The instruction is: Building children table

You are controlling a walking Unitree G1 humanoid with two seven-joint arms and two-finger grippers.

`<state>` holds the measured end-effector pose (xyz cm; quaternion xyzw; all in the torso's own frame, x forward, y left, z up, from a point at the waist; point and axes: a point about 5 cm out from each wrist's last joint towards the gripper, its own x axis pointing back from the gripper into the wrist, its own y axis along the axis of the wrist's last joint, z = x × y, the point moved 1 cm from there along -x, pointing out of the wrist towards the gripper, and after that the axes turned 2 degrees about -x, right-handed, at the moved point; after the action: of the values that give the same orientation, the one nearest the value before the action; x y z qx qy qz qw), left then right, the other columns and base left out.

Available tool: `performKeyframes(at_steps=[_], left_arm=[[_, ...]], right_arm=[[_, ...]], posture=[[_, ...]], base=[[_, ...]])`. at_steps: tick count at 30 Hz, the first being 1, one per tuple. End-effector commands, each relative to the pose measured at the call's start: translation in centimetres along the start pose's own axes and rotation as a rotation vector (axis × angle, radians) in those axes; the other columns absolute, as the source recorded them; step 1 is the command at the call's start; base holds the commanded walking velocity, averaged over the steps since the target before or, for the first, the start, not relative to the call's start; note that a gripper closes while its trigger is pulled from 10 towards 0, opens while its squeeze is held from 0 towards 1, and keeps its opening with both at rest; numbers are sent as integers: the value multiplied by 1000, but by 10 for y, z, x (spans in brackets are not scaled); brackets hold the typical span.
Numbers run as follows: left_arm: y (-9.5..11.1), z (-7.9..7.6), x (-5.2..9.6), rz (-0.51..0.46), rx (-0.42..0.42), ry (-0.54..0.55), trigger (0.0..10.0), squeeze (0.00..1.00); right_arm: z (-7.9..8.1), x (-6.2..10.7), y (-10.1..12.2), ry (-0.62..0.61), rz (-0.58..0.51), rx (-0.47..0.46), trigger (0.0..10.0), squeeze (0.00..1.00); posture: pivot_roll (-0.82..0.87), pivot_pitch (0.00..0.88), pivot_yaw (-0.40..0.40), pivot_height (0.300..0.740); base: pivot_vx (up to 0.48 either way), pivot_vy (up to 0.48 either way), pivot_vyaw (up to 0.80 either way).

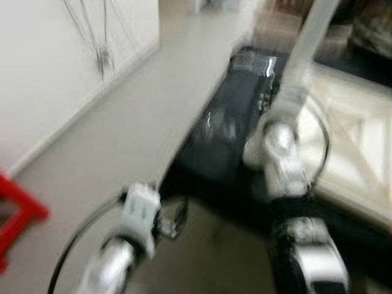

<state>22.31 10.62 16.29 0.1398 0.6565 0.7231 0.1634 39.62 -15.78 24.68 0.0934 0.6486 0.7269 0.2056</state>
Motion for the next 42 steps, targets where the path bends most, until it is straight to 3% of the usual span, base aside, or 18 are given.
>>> performKeyframes(at_steps=[1, 4, 12, 19, 28, 29, 42], left_arm=[[-3, -2, 0, 12, 4, -9, 10000, 0], [-3, -3, -2, 8, 4, -14, 10000, 0], [-1, -6, -5, -5, 8, -37, 10000, 0], [0, -16, -4, -16, 35, -103, 10000, 0], [-2, -18, -3, -14, 40, -108, 10000, 0], [-3, -18, -3, -14, 39, -107, 10000, 0], [-6, -19, -6, -10, 35, -107, 10000, 0]], right_arm=[[-10, 6, -42, -169, 165, 48, 10000, 0], [-4, 13, -41, -372, 182, 37, 10000, 0], [10, 23, -34, -499, 153, -12, 10000, 0], [21, 26, -32, -489, 147, 3, 10000, 0], [28, 28, -32, -469, 127, 3, 10000, 0], [30, 29, -33, -454, 131, -3, 10000, 1000], [37, 31, -28, -347, 89, -67, 10000, 1000]], posture=[[144, 207, -43, 740], [147, 207, -40, 740], [155, 206, -37, 740], [152, 201, -35, 740], [151, 189, -42, 740], [150, 185, -41, 740], [141, 158, -39, 740]], base=[[0, 0, 0], [0, 0, 0], [0, 0, 0], [0, 0, 0], [0, 0, 0], [0, 0, 0], [0, 0, 0]])
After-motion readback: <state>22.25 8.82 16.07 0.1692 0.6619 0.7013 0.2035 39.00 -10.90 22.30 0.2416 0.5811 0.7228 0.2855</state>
